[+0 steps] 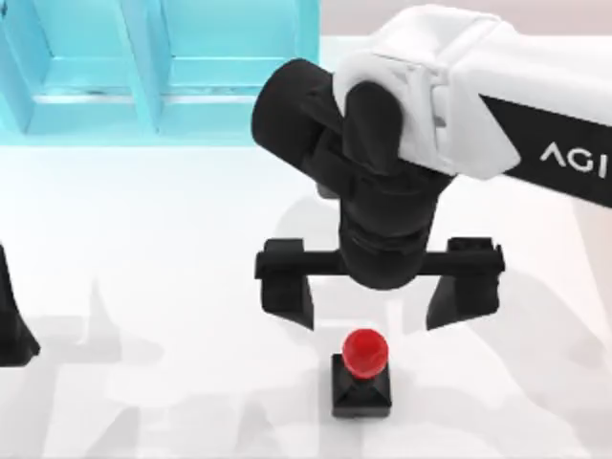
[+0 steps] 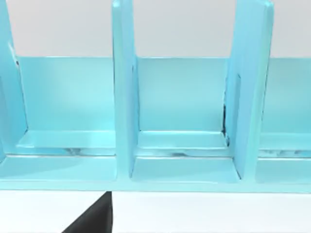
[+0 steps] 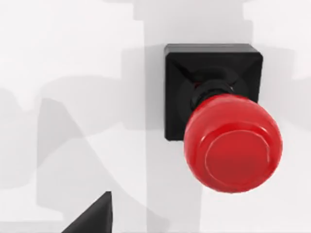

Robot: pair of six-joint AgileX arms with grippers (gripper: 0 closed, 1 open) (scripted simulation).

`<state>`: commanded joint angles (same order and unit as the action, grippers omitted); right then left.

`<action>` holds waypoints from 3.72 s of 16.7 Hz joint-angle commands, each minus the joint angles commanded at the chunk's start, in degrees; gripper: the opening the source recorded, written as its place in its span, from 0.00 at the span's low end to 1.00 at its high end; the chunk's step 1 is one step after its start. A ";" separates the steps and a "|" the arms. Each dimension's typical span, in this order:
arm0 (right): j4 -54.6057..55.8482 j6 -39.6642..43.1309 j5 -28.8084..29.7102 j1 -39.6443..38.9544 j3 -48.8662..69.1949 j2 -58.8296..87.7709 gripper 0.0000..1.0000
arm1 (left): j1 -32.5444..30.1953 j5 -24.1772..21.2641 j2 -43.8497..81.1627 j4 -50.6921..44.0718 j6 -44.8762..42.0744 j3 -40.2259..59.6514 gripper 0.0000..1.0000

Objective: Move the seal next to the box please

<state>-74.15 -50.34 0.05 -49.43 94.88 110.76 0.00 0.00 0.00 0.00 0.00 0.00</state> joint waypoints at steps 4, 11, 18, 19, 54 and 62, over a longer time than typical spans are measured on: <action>9.76 -0.16 0.01 -0.14 -7.60 1.78 1.00 | 0.00 0.00 0.00 0.00 0.00 0.00 1.00; 19.06 -0.44 0.02 -0.39 -15.18 3.79 1.00 | 0.00 0.00 0.00 0.00 0.00 0.00 1.00; 19.06 -0.44 0.02 -0.39 -15.18 3.79 0.62 | 0.00 0.00 0.00 0.00 0.00 0.00 1.00; 19.06 -0.44 0.02 -0.39 -15.18 3.79 0.55 | 0.00 0.00 0.00 0.00 0.00 0.00 1.00; 4.33 9.74 -0.04 9.43 -10.95 -6.58 0.00 | 0.00 0.00 0.00 0.00 0.00 0.00 1.00; -2.25 25.03 -0.06 25.20 -15.51 -17.34 0.00 | 0.00 0.00 0.00 0.00 0.00 0.00 1.00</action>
<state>-76.40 -25.30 -0.01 -24.23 79.36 93.42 0.00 0.00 0.00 0.00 0.00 0.00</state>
